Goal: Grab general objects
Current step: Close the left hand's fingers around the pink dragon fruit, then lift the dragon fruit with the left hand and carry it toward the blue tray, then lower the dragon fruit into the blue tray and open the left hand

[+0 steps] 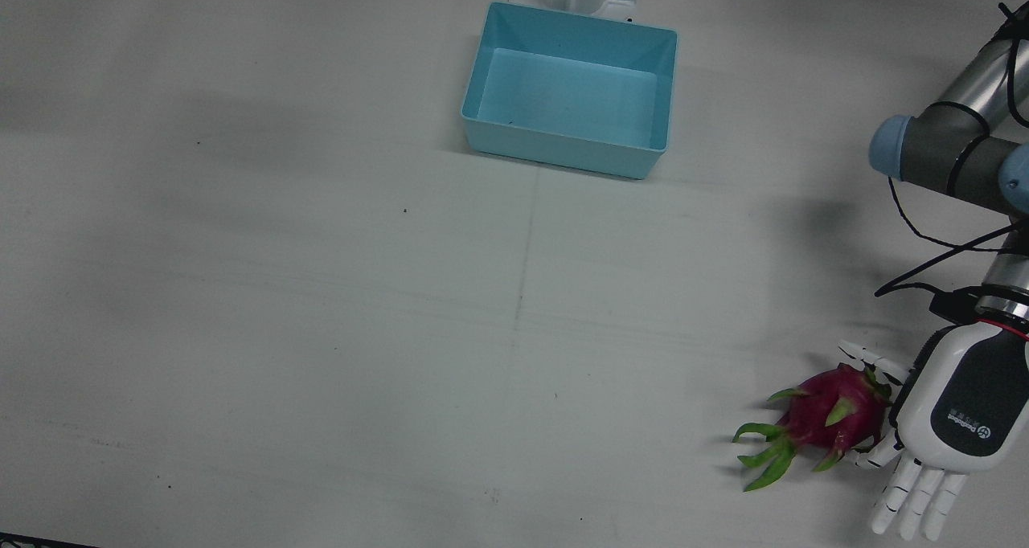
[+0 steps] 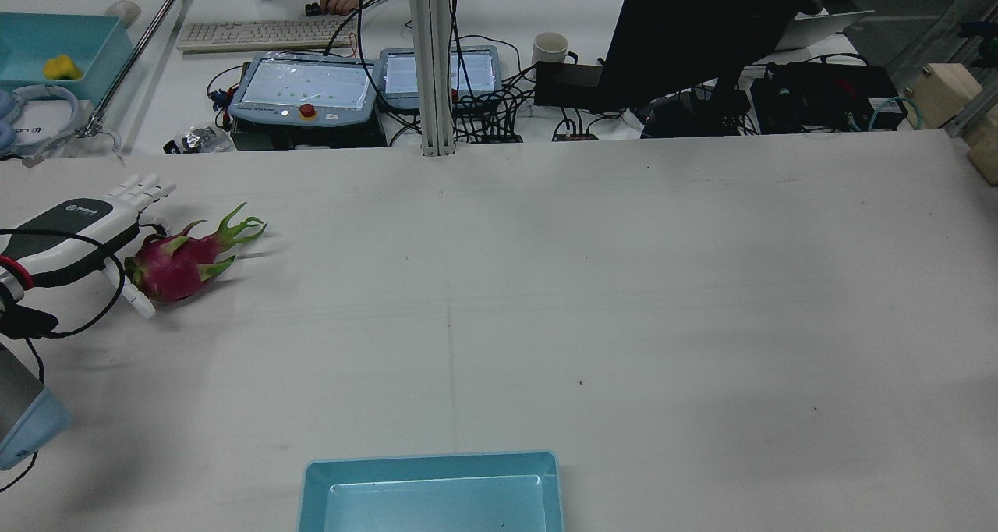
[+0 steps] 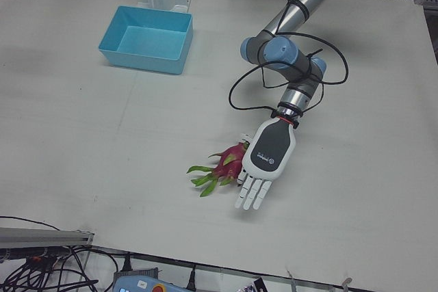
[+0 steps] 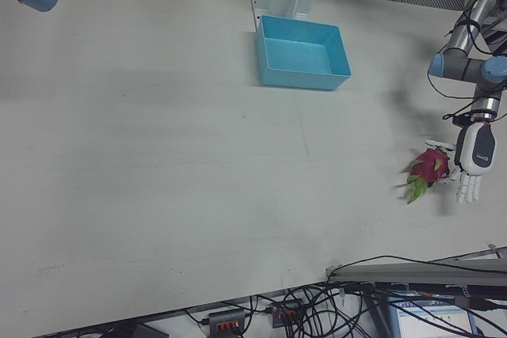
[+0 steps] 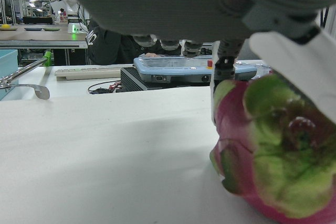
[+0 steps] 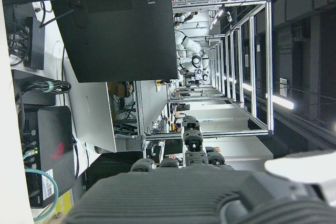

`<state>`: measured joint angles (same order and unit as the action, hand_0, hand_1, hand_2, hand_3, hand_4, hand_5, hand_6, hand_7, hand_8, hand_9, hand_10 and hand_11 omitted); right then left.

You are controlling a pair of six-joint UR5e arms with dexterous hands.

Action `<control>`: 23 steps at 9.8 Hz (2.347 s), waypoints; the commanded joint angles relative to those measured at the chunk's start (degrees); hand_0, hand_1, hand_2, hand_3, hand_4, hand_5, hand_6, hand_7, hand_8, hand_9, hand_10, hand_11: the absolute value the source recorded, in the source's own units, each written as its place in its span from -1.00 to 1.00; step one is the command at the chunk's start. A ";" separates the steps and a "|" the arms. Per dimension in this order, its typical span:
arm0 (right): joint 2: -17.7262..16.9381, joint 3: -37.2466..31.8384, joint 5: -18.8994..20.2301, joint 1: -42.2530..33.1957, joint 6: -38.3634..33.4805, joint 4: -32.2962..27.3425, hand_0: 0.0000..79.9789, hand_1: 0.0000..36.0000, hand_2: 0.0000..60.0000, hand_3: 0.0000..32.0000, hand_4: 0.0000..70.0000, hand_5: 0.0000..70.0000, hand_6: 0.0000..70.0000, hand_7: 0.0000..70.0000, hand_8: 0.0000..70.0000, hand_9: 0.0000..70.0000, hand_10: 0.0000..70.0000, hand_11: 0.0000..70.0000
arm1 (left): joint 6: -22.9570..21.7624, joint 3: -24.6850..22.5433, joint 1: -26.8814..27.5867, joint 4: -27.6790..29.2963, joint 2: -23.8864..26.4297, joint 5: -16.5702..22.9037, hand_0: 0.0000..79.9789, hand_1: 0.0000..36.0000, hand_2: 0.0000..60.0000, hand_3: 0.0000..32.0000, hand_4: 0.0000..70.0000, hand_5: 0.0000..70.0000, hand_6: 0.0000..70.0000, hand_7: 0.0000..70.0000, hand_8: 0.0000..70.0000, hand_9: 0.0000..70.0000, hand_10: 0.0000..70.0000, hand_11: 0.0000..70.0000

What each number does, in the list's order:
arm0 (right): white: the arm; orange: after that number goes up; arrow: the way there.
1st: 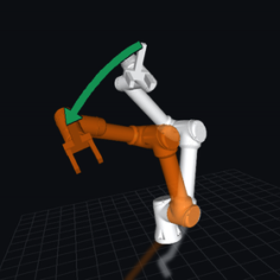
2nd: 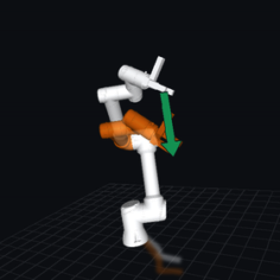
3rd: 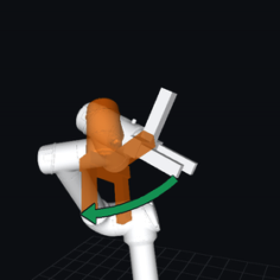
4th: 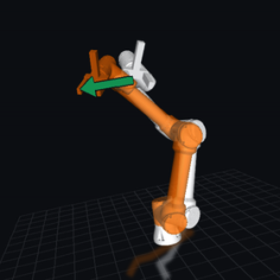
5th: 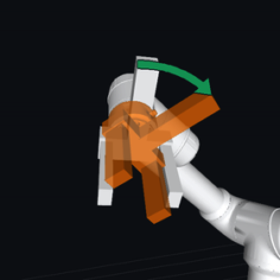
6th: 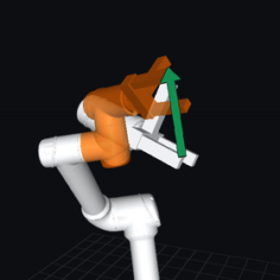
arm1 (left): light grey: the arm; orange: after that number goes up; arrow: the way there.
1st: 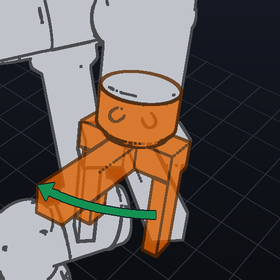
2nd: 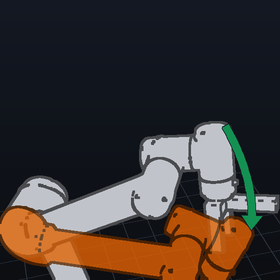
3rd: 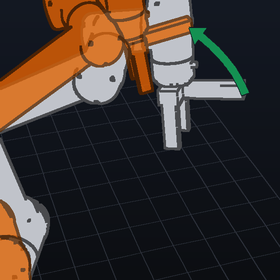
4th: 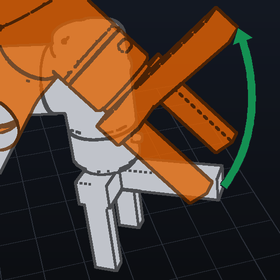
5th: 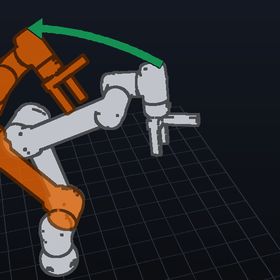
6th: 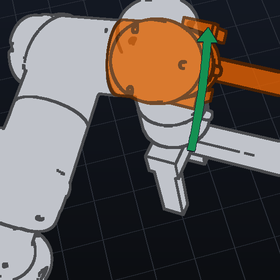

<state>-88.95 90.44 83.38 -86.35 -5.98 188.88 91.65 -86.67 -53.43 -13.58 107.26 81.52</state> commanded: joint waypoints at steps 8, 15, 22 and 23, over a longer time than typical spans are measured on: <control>0.00 0.00 0.02 0.04 0.00 0.00 -1.00 -1.00 -1.00 -1.00 -1.00 -1.00 -1.00 -1.00 -1.00 -1.00 -1.00 -1.00 | -7.18 -13.93 -0.09 -4.42 -1.44 7.65 0.21 1.00 1.00 -1.00 0.42 0.37 -0.94 -0.51 -1.00 -0.94 -0.94 -0.86; 0.00 0.00 0.02 0.04 0.00 0.00 -1.00 -1.00 -1.00 -1.00 -1.00 -1.00 -1.00 -1.00 -1.00 -1.00 -1.00 -1.00 | -19.74 -25.98 3.75 -14.44 5.32 30.60 0.28 1.00 1.00 -1.00 0.52 0.37 -0.88 -0.38 -1.00 -0.92 -0.92 -0.83; 0.00 -0.09 -0.06 0.04 0.00 0.00 -1.00 -1.00 -1.00 -1.00 -1.00 -1.00 -1.00 -1.00 -1.00 -1.00 -1.00 -1.00 | -19.32 -28.74 26.00 -23.51 11.83 24.66 0.38 0.38 0.22 -1.00 0.74 0.40 -0.79 -0.23 -0.99 -0.89 -1.00 -0.99; 0.00 -0.09 0.02 0.04 0.00 0.00 -1.00 -1.00 -1.00 -1.00 -1.00 -1.00 -1.00 -1.00 -1.00 -1.00 -1.00 -1.00 | -19.31 -28.73 25.92 -23.51 11.40 25.00 0.24 -0.40 -0.88 -1.00 0.16 -0.13 -0.86 -0.31 -1.00 -0.90 -1.00 -1.00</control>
<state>-88.95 90.36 83.38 -86.31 -5.99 188.88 72.12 -115.61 -29.80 -36.89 119.01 107.31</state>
